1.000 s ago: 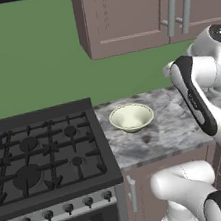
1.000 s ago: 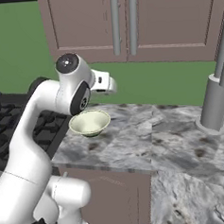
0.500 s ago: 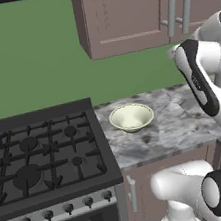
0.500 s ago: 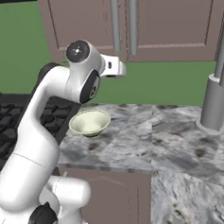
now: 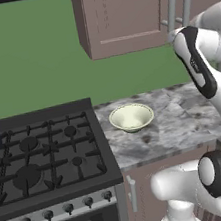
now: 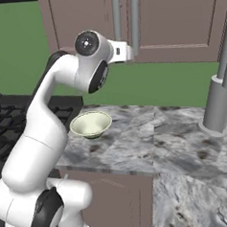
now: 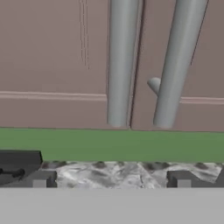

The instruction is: Open the cabinet and move the ladle to the pot. Then close the cabinet.

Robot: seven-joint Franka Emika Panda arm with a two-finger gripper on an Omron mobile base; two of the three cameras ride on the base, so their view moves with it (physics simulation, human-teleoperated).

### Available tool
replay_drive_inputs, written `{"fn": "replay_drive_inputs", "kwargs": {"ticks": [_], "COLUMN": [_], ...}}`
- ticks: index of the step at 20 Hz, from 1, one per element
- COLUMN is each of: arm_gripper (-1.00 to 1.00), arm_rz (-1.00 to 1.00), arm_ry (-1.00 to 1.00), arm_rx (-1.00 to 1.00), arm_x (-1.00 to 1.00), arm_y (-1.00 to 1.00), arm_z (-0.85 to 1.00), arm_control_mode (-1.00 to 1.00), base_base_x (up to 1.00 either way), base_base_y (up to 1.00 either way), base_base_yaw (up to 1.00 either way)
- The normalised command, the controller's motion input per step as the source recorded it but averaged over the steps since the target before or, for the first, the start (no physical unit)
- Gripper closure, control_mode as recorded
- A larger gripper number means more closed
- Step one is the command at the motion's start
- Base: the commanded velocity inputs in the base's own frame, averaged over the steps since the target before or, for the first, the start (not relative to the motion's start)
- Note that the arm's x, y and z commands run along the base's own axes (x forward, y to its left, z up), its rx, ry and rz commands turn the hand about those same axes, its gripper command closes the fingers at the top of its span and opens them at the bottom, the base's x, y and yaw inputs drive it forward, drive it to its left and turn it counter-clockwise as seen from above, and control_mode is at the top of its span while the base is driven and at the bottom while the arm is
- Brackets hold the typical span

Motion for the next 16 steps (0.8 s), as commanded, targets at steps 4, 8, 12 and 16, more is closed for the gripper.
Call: {"fn": "replay_drive_inputs", "kwargs": {"ticks": [4,8,12,16], "arm_gripper": [-1.0,-1.0,-1.0,-1.0], "arm_rz": [0.0,0.0,0.0,0.0], "arm_ry": [-0.09,0.0,0.0,0.0], "arm_rx": [0.0,0.0,0.0,0.0], "arm_x": [0.33,0.39,0.45,0.41], "arm_y": [-0.02,-0.05,-0.03,-0.01], "arm_z": [0.41,0.41,0.34,0.21], "arm_control_mode": [-1.0,-1.0,-1.0,-1.0], "base_base_x": [0.0,0.0,0.0,0.0], "base_base_y": [0.0,0.0,0.0,0.0], "base_base_yaw": [0.0,0.0,0.0,0.0]}}
